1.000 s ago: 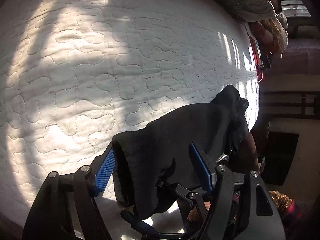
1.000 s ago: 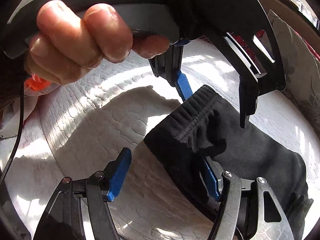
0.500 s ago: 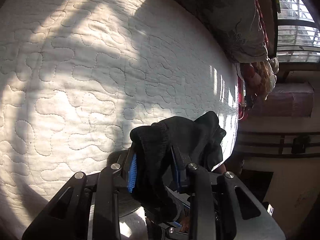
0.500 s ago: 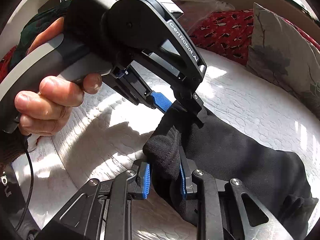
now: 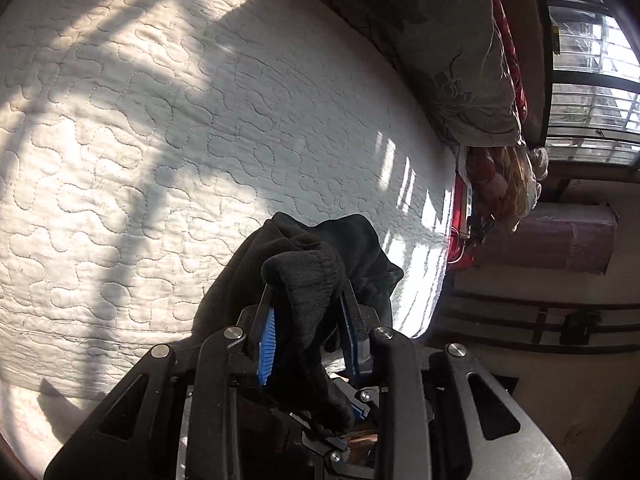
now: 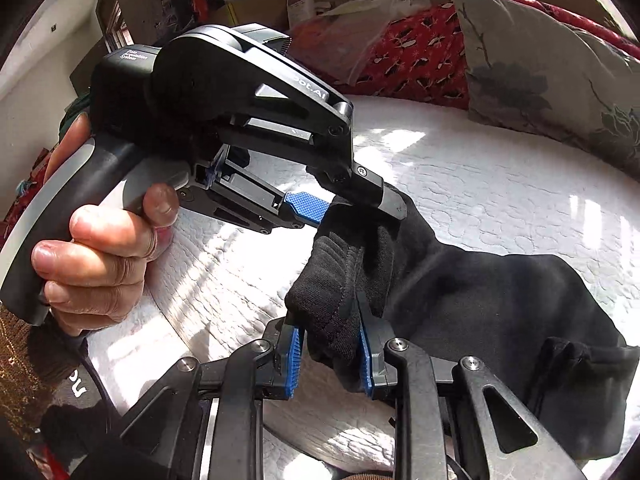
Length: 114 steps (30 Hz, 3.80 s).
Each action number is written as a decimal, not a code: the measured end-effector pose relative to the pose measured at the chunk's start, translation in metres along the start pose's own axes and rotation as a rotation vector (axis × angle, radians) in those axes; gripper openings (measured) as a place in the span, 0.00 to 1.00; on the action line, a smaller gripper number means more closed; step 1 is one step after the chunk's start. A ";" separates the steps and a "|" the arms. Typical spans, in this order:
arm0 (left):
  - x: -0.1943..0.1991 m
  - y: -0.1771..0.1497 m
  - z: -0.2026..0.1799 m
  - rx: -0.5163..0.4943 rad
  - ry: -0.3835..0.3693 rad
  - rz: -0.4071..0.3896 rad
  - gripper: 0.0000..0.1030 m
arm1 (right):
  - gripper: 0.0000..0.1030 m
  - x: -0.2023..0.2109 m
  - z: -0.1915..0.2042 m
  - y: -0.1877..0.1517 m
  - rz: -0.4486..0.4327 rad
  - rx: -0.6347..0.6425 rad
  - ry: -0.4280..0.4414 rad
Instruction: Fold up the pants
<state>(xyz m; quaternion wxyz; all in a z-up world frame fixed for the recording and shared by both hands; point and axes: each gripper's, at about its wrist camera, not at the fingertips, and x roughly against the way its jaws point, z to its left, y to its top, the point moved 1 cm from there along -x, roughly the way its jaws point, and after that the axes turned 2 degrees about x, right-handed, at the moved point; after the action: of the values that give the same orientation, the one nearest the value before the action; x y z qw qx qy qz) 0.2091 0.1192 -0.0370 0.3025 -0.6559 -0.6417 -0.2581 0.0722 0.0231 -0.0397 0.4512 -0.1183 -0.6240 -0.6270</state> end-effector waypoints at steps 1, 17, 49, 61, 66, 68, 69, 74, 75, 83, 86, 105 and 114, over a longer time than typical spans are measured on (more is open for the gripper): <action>-0.002 -0.002 -0.008 0.002 0.002 0.003 0.23 | 0.23 0.007 -0.006 0.000 -0.005 -0.016 0.008; -0.125 -0.030 -0.144 -0.063 0.137 0.108 0.23 | 0.23 0.110 -0.152 -0.043 -0.094 -0.382 0.081; -0.121 -0.079 -0.150 0.025 0.198 -0.063 0.33 | 0.43 0.159 -0.315 -0.152 -0.165 -0.864 0.257; -0.111 -0.087 -0.072 0.183 0.122 -0.175 0.48 | 0.54 0.102 -0.259 -0.083 -0.101 -0.667 0.423; -0.135 -0.080 -0.049 0.216 0.139 -0.153 0.48 | 0.30 0.083 -0.305 -0.127 -0.069 -0.795 0.299; -0.125 -0.081 -0.051 0.218 0.100 -0.158 0.48 | 0.27 0.083 -0.313 -0.132 -0.056 -0.846 0.344; -0.119 -0.082 -0.053 0.214 0.077 -0.164 0.48 | 0.29 0.089 -0.312 -0.129 -0.051 -0.843 0.349; -0.100 -0.082 -0.086 0.139 0.000 -0.205 0.58 | 0.52 0.118 -0.309 -0.102 -0.156 -0.804 0.362; -0.104 -0.082 -0.094 0.128 -0.018 -0.192 0.61 | 0.52 0.118 -0.309 -0.097 -0.166 -0.802 0.372; -0.193 -0.113 -0.109 0.060 0.007 0.017 0.63 | 0.50 0.077 -0.321 -0.095 -0.091 -0.834 0.330; -0.204 -0.118 -0.097 0.105 -0.027 0.054 0.63 | 0.50 0.072 -0.331 -0.093 -0.070 -0.829 0.328; -0.114 -0.079 -0.101 0.064 -0.094 -0.120 0.69 | 0.64 0.126 -0.307 -0.097 -0.152 -0.667 0.195; -0.161 -0.014 -0.087 0.166 0.032 -0.074 0.57 | 0.63 0.092 -0.286 -0.114 0.013 -0.561 0.160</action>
<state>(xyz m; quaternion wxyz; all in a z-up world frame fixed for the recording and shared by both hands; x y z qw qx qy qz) 0.1928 -0.0545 -0.0935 0.3563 -0.6001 -0.6798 -0.2255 0.0579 -0.2908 -0.1064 0.4526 -0.1927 -0.3880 -0.7794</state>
